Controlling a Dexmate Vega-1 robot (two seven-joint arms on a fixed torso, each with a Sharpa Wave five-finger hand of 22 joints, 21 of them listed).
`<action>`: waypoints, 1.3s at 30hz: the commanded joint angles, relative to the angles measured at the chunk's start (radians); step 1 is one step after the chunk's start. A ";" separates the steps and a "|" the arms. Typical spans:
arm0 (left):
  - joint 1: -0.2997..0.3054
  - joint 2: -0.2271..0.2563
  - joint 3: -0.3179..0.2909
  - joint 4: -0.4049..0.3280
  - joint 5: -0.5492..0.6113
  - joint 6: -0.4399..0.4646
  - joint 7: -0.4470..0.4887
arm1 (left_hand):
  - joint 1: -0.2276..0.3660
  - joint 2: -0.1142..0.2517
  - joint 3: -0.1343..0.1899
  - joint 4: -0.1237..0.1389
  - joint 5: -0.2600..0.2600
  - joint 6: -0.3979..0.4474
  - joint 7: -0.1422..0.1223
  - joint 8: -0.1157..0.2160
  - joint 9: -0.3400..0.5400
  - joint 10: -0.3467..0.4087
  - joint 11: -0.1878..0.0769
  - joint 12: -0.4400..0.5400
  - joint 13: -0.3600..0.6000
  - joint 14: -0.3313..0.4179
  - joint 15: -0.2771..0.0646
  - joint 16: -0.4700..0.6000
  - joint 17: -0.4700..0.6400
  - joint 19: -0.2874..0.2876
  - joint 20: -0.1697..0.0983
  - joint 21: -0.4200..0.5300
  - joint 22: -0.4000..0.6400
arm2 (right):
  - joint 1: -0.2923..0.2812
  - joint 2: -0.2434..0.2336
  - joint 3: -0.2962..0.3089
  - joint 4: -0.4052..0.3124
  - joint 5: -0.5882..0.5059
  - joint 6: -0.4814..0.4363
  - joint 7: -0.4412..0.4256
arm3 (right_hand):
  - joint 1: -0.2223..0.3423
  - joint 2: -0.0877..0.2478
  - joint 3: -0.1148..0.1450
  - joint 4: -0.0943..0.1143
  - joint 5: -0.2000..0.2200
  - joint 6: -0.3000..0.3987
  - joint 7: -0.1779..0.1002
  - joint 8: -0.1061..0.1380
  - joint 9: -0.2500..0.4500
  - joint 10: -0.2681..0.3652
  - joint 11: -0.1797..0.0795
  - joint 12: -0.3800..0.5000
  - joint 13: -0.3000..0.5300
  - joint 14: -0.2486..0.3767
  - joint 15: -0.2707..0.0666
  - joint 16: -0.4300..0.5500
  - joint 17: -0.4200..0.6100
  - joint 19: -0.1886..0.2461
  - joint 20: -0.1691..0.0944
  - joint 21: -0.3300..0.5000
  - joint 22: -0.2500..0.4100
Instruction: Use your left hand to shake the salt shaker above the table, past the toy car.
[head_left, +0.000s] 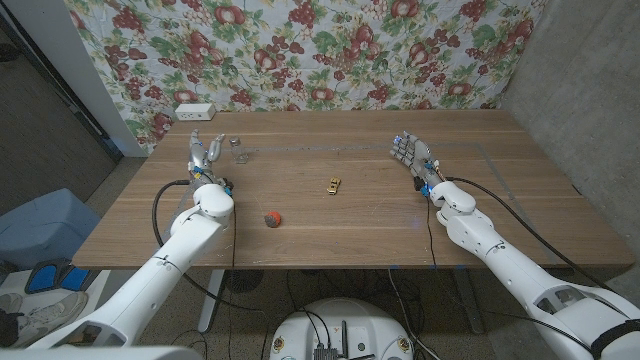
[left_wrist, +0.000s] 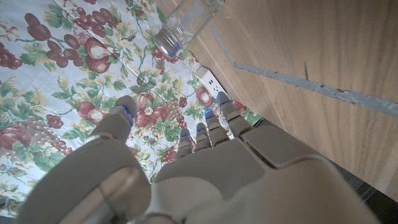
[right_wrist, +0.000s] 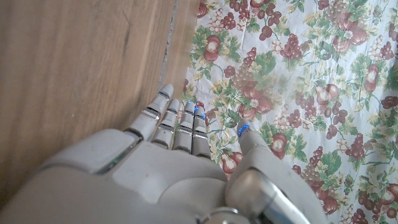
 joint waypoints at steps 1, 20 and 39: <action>-0.043 -0.029 0.037 0.018 0.022 0.097 0.055 | 0.027 -0.002 -0.003 -0.003 0.003 0.011 0.003 0.010 0.003 0.021 -0.002 0.008 0.003 0.023 -0.008 0.011 0.001 0.021 -0.002 0.009 0.005 | -0.001 0.001 0.006 0.012 0.006 0.005 0.007 | -0.003 0.006 0.003 -0.004 0.009 0.010 -0.001 0.006 0.004 0.006 0.004 0.007 0.001 0.011 0.000 -0.001 0.003 0.007 -0.002 0.001 0.002; -0.141 -0.072 0.108 0.132 0.052 0.157 0.075 | 0.089 -0.011 -0.013 -0.002 0.003 0.052 0.009 0.020 0.003 0.074 -0.019 0.016 0.003 0.077 -0.029 0.018 0.001 0.073 -0.013 0.020 0.006 | 0.017 0.007 0.006 0.047 0.007 0.010 0.020 | -0.006 0.004 0.000 -0.005 0.009 0.011 0.000 0.006 0.004 0.009 0.006 0.007 0.002 0.010 0.003 -0.003 0.003 0.008 -0.001 0.000 0.002; -0.215 -0.093 0.145 0.239 0.041 0.146 0.054 | 0.112 -0.013 -0.019 0.000 0.003 0.064 0.010 0.021 0.003 0.088 -0.022 0.016 0.003 0.092 -0.035 0.018 0.001 0.084 -0.018 0.020 0.006 | 0.028 0.013 0.009 0.069 0.006 0.011 0.016 | -0.007 0.003 -0.002 -0.008 0.009 0.011 0.002 0.005 0.004 0.008 0.004 0.005 0.002 0.010 0.004 -0.005 0.002 0.008 0.000 -0.001 0.002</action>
